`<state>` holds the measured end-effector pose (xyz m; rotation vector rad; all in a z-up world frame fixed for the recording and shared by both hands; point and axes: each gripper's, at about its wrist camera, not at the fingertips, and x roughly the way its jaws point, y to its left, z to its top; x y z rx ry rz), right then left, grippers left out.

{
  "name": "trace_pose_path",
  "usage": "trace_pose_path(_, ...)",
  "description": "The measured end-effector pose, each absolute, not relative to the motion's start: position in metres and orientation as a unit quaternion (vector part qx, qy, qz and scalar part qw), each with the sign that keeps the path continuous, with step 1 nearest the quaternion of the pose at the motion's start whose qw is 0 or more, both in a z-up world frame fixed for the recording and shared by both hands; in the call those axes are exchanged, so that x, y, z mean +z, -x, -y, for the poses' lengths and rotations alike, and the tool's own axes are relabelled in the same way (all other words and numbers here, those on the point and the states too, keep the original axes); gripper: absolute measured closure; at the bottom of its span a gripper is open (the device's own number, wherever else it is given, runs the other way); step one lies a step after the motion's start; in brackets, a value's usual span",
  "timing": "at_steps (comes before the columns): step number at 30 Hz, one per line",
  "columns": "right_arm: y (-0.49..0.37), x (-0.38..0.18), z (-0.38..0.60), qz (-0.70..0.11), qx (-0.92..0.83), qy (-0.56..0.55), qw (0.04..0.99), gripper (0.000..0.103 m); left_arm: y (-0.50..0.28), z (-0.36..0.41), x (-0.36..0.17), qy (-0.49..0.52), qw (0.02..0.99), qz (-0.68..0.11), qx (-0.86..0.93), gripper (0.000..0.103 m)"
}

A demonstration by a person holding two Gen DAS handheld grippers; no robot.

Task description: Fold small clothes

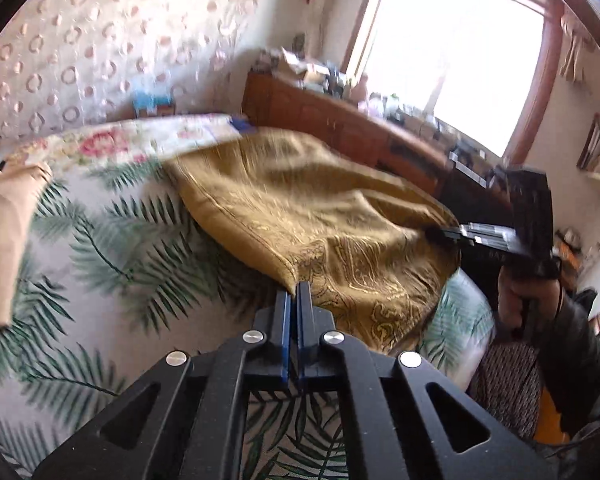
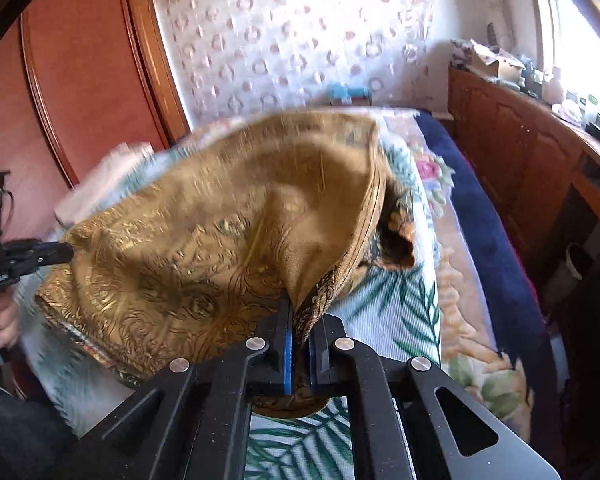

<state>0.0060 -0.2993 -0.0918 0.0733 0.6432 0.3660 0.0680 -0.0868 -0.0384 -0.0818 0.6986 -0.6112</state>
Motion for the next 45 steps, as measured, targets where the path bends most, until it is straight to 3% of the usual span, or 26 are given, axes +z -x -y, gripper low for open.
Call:
trace_pose_path(9,0.018,-0.057,0.292,-0.281,0.208,-0.032,0.936,0.098,-0.074,0.059,-0.021,0.072,0.902,-0.321,-0.28,0.1)
trace_pose_path(18,0.025,-0.102,0.273,-0.337,0.172,0.003,0.926,0.098,-0.066,0.066,-0.059,0.026,0.893,-0.365,-0.261,0.1)
trace_pose_path(20,0.031,-0.113,0.273,-0.348,0.158,0.001,0.924,0.093,-0.066,0.064,-0.065,0.026,0.891,-0.373,-0.258,0.1)
trace_pose_path(22,0.034,-0.119,0.272,-0.356,0.136,0.003,0.924,0.073,-0.066,0.062,-0.07,0.032,0.889,-0.379,-0.257,0.1)
trace_pose_path(27,0.04,-0.131,0.274,-0.369,0.12,0.003,0.921,0.063,-0.066,0.062,-0.084,0.035,0.876,-0.408,-0.257,0.1)
trace_pose_path(31,0.044,-0.125,0.276,-0.362,0.116,0.004,0.925,0.062,-0.066,0.061,-0.095,0.033,0.869,-0.424,-0.254,0.09)
trace_pose_path(35,0.052,-0.113,0.275,-0.35,0.107,0.013,0.931,0.06,-0.063,0.06,-0.104,0.038,0.859,-0.44,-0.26,0.072)
trace_pose_path(38,0.057,-0.109,0.272,-0.338,0.098,0.026,0.936,0.054,-0.056,0.06,-0.105,0.037,0.859,-0.436,-0.267,0.067)
trace_pose_path(41,0.061,-0.102,0.27,-0.325,0.094,0.031,0.941,0.049,-0.051,0.062,-0.105,0.031,0.856,-0.436,-0.276,0.069)
trace_pose_path(42,0.062,-0.1,0.269,-0.322,0.093,0.032,0.942,0.047,-0.049,0.064,-0.105,0.032,0.852,-0.436,-0.289,0.076)
trace_pose_path(43,0.064,-0.098,0.267,-0.318,0.096,0.031,0.943,0.046,-0.047,0.067,-0.103,0.033,0.848,-0.436,-0.301,0.092)
trace_pose_path(45,0.068,-0.094,0.265,-0.314,0.11,0.03,0.942,0.045,-0.044,0.07,-0.093,0.037,0.852,-0.42,-0.309,0.094)
